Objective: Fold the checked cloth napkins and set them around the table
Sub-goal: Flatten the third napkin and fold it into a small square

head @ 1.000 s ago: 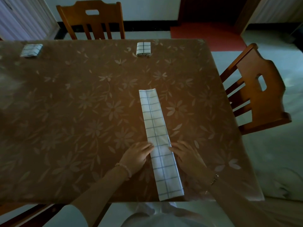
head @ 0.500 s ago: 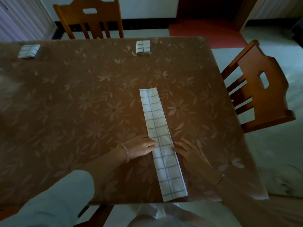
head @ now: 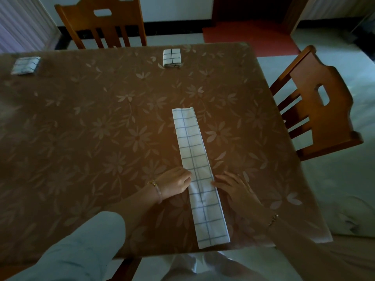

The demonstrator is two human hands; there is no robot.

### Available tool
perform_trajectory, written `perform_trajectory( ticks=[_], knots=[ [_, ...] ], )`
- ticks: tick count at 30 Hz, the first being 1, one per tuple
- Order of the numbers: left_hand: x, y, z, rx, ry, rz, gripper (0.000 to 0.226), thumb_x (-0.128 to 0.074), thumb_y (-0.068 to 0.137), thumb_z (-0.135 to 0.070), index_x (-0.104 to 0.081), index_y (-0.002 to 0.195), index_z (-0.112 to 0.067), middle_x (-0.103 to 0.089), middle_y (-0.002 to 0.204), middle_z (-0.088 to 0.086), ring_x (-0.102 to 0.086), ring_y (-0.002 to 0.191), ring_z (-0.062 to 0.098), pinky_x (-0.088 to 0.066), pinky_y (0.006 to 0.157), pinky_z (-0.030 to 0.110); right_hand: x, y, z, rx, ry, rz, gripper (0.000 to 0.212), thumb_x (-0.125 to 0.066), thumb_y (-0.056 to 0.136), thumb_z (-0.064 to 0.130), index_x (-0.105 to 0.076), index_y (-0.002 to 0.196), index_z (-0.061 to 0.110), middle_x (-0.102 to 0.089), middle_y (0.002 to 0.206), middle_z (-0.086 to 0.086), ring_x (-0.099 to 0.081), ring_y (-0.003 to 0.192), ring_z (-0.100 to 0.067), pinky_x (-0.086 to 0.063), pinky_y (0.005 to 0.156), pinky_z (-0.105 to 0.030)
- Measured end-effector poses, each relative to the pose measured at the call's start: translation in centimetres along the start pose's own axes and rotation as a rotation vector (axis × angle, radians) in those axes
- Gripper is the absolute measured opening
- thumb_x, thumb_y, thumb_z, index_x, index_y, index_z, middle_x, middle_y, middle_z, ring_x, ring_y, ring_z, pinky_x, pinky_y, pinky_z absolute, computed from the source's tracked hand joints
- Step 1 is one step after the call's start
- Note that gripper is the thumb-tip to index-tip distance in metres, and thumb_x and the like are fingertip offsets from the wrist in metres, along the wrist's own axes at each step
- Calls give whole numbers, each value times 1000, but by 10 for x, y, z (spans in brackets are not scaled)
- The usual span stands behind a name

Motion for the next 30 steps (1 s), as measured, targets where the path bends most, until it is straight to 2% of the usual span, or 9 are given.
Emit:
perform_trajectory(
  ticks=[1, 4, 7, 9, 12, 16, 22, 25, 30],
  knots=[
    [6, 3, -2, -33, 11, 38, 4, -64, 74, 1, -66, 72, -1, -64, 76, 8, -63, 69, 21, -55, 67, 30, -1, 0, -1, -3, 4, 2, 66, -55, 66, -4, -56, 122, 31, -51, 131, 8, -33, 129, -16, -42, 99, -49],
    [14, 6, -4, 72, -82, 15, 24, -79, 57, 6, -68, 76, -3, -67, 78, 8, -65, 71, 21, -56, 65, 28, 1, 2, 0, -12, 31, -9, 57, -45, 72, 3, -59, 121, 29, -53, 129, 7, -33, 128, -16, -42, 99, -48],
    [11, 2, -5, 275, -285, 25, 11, -69, 72, 5, -65, 79, -3, -65, 81, 9, -64, 71, 23, -55, 61, 34, 7, 4, 3, -2, 71, -40, 50, -35, 79, 15, -60, 122, 23, -55, 127, 4, -33, 127, -16, -40, 100, -43],
    [15, 2, -7, 406, -391, 6, 7, -59, 84, 0, -65, 87, -3, -66, 89, 9, -64, 79, 23, -54, 69, 37, 7, 5, 3, -6, 109, -7, 52, -43, 79, 12, -53, 129, 23, -50, 134, 5, -32, 131, -16, -38, 104, -41],
    [17, -1, -8, 487, -477, -42, 11, -58, 87, -4, -67, 94, -5, -67, 96, 5, -64, 86, 17, -52, 78, 30, 5, 7, 3, 25, 130, 8, 62, -57, 79, 9, -44, 136, 26, -41, 141, 7, -31, 135, -16, -39, 104, -40],
    [17, -3, -4, 573, -533, -73, 13, -61, 86, -6, -69, 97, -7, -69, 97, 3, -64, 88, 13, -49, 80, 19, 7, 11, 9, 67, 121, -38, 57, -61, 81, 12, -46, 135, 24, -45, 139, 6, -34, 133, -15, -41, 101, -37],
    [15, -9, -2, 557, -556, -78, 18, -61, 84, -3, -68, 100, -7, -68, 100, 4, -64, 91, 17, -51, 82, 27, 4, 20, 16, 77, 143, -104, 33, -51, 82, 21, -66, 112, 26, -57, 126, 10, -42, 125, -11, -43, 95, -33],
    [13, -18, -8, 465, -455, -14, 40, -61, 78, -2, -60, 116, -11, -62, 117, 6, -59, 106, 22, -48, 90, 31, 1, 22, 12, 38, 244, -119, 30, -50, 81, 22, -71, 103, 24, -65, 115, 12, -48, 120, -10, -49, 91, -37],
    [14, -33, -31, 279, -278, 55, 61, -55, 76, -33, -40, 133, -20, -48, 133, 5, -40, 125, 20, -32, 104, 44, 2, 24, 10, -48, 322, -117, 25, -57, 78, 20, -73, 98, 23, -70, 102, 11, -55, 111, -10, -52, 86, -39]
  ],
)
Point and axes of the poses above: each hand's wrist, its own y-axis towards the middle knuckle, its own x-axis out of the back of the hand, z = x × y, the point moved 1 cm from there along y, towards the middle knuckle
